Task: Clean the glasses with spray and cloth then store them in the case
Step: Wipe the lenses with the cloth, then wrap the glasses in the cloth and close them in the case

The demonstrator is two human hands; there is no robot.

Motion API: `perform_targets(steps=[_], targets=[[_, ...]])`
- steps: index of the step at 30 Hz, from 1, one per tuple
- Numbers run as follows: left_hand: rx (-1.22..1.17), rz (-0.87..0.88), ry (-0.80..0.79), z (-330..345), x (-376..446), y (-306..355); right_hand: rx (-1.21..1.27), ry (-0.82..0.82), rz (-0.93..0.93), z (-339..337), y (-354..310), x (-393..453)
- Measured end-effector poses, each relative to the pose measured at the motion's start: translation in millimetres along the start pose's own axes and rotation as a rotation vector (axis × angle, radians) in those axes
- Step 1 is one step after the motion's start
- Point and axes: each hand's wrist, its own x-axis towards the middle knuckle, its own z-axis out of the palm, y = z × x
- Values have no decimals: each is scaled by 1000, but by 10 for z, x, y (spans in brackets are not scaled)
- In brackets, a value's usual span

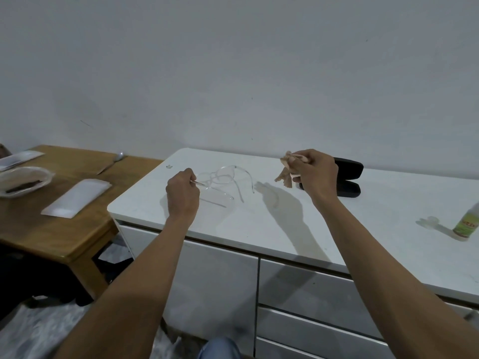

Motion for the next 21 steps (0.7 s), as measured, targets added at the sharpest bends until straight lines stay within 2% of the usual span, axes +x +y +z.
perform_targets(steps=[9,15,21], targets=[[119,137,-95,-183,-54,-97,-48,10,8,19,-108,7],[32,111,-108,-210,-77,-80,-25,-3,10,-85,-236,-19],[58,140,-141,-198,-78,-116,-42,8,-15,-172,-334,7]])
